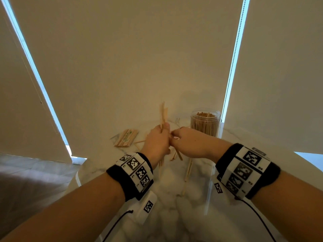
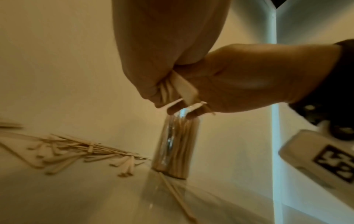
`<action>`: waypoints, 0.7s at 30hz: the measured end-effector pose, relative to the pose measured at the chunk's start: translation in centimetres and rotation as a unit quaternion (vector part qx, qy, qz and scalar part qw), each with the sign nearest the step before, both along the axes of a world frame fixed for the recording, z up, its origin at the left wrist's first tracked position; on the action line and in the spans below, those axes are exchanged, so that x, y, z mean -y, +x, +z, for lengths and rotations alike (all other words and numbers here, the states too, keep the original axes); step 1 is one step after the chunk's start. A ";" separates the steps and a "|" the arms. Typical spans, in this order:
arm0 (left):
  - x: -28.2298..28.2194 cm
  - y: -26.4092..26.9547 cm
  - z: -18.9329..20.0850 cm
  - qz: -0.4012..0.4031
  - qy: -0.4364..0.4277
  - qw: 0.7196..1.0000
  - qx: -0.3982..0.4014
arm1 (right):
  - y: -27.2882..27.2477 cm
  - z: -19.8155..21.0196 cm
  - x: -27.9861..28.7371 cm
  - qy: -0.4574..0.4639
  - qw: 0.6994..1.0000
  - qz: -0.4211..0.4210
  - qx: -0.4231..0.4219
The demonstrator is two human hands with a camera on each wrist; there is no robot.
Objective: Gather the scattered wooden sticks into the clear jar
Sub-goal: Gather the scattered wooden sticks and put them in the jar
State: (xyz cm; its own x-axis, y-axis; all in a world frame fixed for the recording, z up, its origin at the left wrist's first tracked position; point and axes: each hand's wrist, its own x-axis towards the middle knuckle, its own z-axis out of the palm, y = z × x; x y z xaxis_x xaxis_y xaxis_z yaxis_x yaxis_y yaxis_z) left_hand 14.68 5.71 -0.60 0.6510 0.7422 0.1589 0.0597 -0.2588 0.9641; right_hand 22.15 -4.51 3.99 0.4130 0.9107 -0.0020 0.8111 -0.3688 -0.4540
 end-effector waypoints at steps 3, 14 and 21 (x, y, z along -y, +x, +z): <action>-3.1 -0.6 0.7 0.045 -0.069 0.996 0.026 | 0.8 -0.5 0.6 -0.040 0.999 -0.012 0.022; -11.3 -0.7 -1.0 0.040 0.157 0.878 -0.451 | 0.8 -3.3 0.0 -0.324 0.933 -0.029 0.154; -9.2 2.3 -2.4 -0.020 0.248 0.805 -0.539 | 1.2 -2.8 0.1 -0.325 0.935 -0.003 0.141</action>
